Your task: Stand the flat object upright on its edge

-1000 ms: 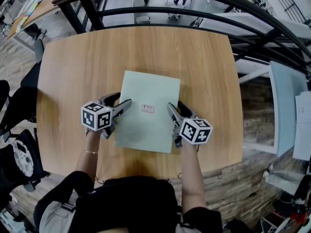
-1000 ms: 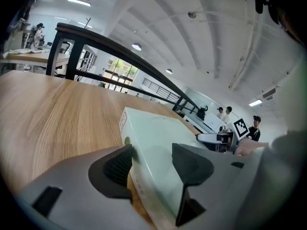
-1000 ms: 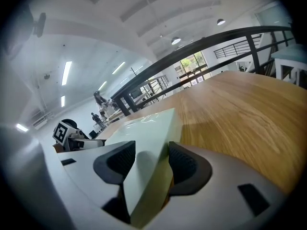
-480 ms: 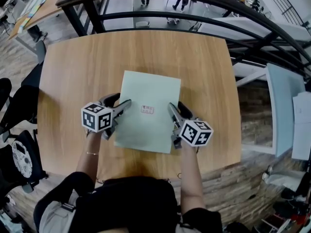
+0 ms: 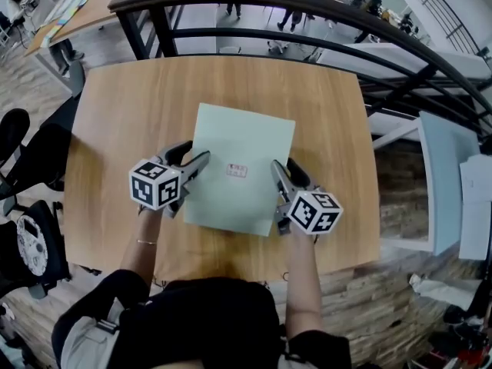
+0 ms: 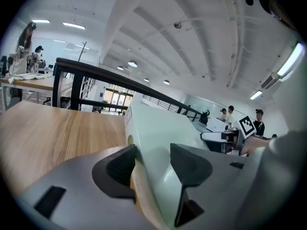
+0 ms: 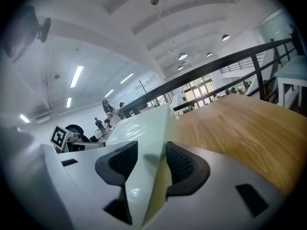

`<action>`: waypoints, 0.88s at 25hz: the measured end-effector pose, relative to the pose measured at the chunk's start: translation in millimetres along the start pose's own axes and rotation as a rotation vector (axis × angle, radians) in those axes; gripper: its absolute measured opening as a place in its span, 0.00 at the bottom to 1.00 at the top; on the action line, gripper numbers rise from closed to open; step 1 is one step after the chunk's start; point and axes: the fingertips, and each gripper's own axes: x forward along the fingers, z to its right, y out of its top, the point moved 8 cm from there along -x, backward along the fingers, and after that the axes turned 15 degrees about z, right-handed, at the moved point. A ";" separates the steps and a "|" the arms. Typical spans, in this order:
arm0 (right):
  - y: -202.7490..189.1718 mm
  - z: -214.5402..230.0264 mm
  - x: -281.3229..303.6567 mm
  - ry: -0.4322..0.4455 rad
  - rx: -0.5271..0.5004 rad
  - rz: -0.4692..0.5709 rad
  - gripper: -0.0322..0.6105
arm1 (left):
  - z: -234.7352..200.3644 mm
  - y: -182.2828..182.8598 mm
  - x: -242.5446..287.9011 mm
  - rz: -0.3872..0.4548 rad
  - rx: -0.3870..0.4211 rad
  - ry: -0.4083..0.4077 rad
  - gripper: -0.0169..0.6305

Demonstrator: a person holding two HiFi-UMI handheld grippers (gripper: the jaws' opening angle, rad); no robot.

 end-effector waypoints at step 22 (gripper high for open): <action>49.8 -57.0 23.4 0.145 -0.056 0.165 0.31 | -4.9 78.1 -45.7 0.201 0.121 0.062 0.34</action>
